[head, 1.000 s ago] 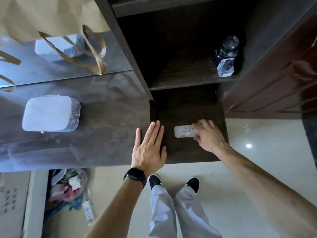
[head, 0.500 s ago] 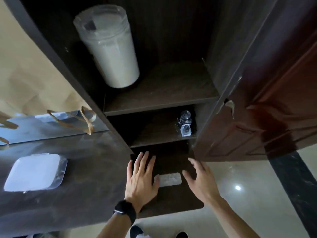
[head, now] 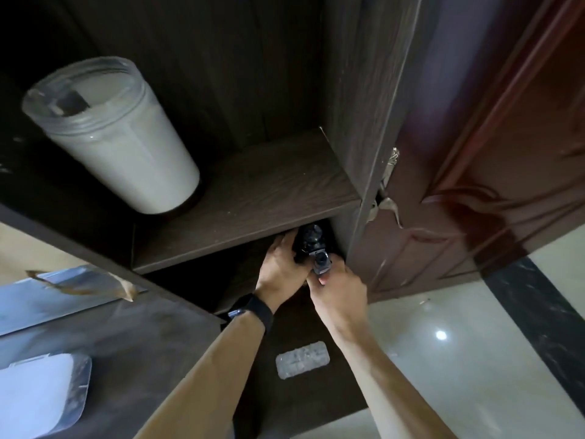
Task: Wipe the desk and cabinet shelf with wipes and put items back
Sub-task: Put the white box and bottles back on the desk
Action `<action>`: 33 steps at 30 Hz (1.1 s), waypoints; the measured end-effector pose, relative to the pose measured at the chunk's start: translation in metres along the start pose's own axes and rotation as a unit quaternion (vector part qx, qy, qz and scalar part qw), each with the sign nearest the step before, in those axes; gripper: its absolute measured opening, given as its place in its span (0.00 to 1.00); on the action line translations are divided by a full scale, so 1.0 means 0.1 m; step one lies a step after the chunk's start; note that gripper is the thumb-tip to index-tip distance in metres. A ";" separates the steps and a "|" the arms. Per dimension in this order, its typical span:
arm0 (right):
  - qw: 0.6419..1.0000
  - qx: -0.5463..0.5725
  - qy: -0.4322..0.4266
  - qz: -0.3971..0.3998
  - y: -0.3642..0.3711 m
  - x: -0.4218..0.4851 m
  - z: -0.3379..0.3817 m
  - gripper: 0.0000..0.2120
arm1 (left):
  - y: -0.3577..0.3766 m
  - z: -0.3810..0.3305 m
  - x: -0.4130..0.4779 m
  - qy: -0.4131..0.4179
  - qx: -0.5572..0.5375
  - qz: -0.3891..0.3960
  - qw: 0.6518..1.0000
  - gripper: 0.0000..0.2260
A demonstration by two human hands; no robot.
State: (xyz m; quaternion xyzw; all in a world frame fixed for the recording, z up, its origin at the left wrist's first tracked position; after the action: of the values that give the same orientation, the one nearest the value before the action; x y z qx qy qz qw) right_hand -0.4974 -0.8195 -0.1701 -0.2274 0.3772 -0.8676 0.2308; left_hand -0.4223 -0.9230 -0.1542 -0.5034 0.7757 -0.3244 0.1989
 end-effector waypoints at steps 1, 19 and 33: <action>1.000 -0.013 0.001 -0.001 0.00 0.01 0.01 0.17 | 0.00 0.01 0.00 0.001 0.000 0.001 1.000 0.31; 0.971 -0.056 -0.032 0.231 -0.68 -1.48 0.29 0.13 | -1.27 0.95 -1.94 -0.148 -0.015 0.010 0.989 0.23; 0.948 -0.081 0.072 0.300 1.11 -1.78 1.90 0.13 | -2.16 2.66 -0.87 -0.136 0.017 0.033 0.990 0.28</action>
State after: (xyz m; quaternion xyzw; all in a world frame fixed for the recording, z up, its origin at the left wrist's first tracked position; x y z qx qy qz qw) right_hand -0.2227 -0.8897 -0.1771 -0.0589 0.5122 -0.7392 0.4333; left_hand -0.0761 -0.9852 -0.1925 -0.5135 0.7522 -0.2593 0.3213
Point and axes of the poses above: each hand's wrist, its own x-axis towards the middle knuckle, its own y-axis out of the palm, z = x × y, the point moved 1 cm from there along x, towards the middle knuckle, and after that the axes turned 11 degrees about -z, right-handed, at the moved point
